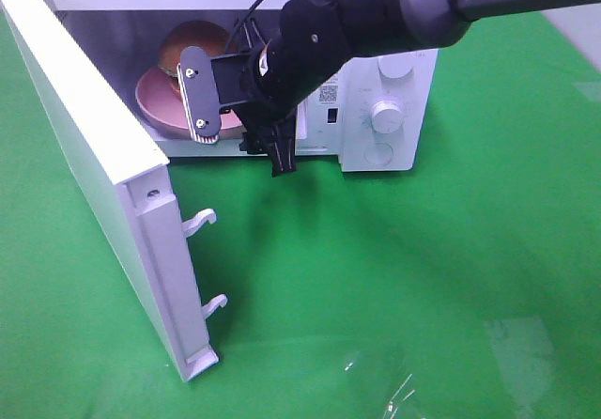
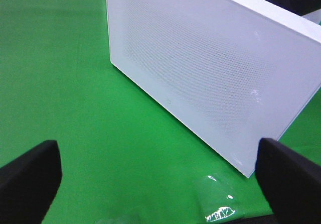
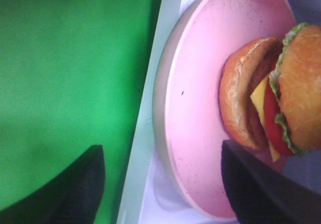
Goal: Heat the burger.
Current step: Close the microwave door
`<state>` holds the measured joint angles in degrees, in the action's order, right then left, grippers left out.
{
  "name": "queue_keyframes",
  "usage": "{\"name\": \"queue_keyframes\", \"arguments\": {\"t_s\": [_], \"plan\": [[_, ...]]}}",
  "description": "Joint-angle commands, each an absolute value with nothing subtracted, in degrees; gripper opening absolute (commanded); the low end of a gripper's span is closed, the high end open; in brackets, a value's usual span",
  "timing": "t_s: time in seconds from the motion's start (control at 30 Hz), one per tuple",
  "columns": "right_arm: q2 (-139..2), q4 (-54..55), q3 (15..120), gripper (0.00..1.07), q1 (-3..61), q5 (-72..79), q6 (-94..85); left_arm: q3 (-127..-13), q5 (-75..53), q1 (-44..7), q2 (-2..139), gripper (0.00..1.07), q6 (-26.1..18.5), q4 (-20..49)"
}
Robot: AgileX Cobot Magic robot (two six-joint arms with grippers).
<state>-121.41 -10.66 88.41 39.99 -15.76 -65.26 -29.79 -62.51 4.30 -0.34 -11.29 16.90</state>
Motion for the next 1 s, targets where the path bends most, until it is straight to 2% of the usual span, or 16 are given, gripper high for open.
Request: {"name": "queue_keyframes", "arguments": {"t_s": [0.03,0.7,1.0], "plan": [[-117.11,-10.83,83.02,0.68,39.82,-13.18,-64.92,-29.62,-61.48,4.18,-0.57,0.96,-11.17,16.84],[-101.01,-10.6,67.04,0.68,39.48,-14.9,-62.17,-29.62,-61.48,4.18,-0.57,0.96,-11.17,16.84],[-92.65,-10.66,60.56,0.68,39.42,-20.05,-50.71,-29.62,-61.48,4.18,-0.57,0.96,-11.17,16.84]]}}
